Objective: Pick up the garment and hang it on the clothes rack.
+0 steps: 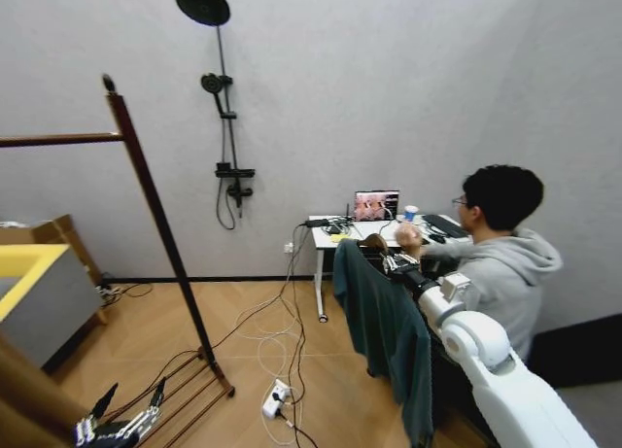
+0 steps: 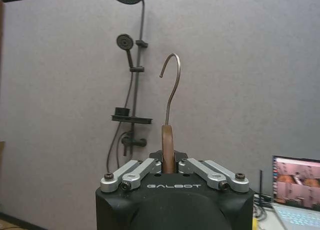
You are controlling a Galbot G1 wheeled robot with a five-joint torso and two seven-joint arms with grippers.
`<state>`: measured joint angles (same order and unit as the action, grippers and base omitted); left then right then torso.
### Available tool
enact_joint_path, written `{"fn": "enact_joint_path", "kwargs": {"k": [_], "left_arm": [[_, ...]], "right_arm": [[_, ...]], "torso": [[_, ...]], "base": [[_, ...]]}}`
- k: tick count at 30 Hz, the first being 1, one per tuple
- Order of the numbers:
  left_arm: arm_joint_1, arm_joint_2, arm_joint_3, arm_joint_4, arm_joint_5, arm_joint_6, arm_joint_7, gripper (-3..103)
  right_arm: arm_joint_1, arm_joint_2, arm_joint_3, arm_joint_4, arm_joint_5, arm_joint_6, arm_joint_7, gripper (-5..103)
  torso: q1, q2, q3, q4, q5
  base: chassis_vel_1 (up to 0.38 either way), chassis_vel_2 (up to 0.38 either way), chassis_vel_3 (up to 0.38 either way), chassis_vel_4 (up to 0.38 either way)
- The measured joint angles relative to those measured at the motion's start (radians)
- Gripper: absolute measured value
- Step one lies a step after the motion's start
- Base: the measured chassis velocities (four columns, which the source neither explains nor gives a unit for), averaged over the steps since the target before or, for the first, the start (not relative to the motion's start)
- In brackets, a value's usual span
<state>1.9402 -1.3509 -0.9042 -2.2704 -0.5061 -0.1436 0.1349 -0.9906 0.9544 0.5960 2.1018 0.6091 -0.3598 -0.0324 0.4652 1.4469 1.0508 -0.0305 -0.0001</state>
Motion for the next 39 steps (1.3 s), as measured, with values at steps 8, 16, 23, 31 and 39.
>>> {"fn": "enact_joint_path", "kwargs": {"k": [8,16,23,31,39], "left_arm": [[0.000,0.000,0.000,0.000,0.000,0.000,0.000,100],[0.000,0.000,0.000,0.000,0.000,0.000,0.000,100],[0.000,0.000,0.000,0.000,0.000,0.000,0.000,100],[0.000,0.000,0.000,0.000,0.000,0.000,0.000,100],[0.000,0.000,0.000,0.000,0.000,0.000,0.000,100]], "right_arm": [[-0.029,0.010,-0.012,0.060,-0.008,-0.014,-0.016,9],[-0.055,0.010,-0.012,0.086,-0.015,-0.005,-0.028,9],[-0.056,0.009,-0.013,0.088,-0.012,0.007,-0.038,9],[-0.064,0.010,-0.019,0.080,-0.033,0.056,-0.044,9],[-0.063,0.003,-0.018,0.082,-0.039,0.063,-0.047,9]], "torso": [[0.000,0.000,0.000,0.0001,0.0001],[0.000,0.000,0.000,0.0000,0.0001],[0.000,0.000,0.000,0.0000,0.0002],[0.000,0.000,0.000,0.0001,0.0001],[0.000,0.000,0.000,0.0000,0.0001]], "base": [[0.089,0.097,0.110,0.098],[0.133,0.110,0.122,0.121],[0.117,0.139,0.146,0.112],[0.039,0.189,0.215,0.050],[0.001,0.246,0.262,0.001]]}}
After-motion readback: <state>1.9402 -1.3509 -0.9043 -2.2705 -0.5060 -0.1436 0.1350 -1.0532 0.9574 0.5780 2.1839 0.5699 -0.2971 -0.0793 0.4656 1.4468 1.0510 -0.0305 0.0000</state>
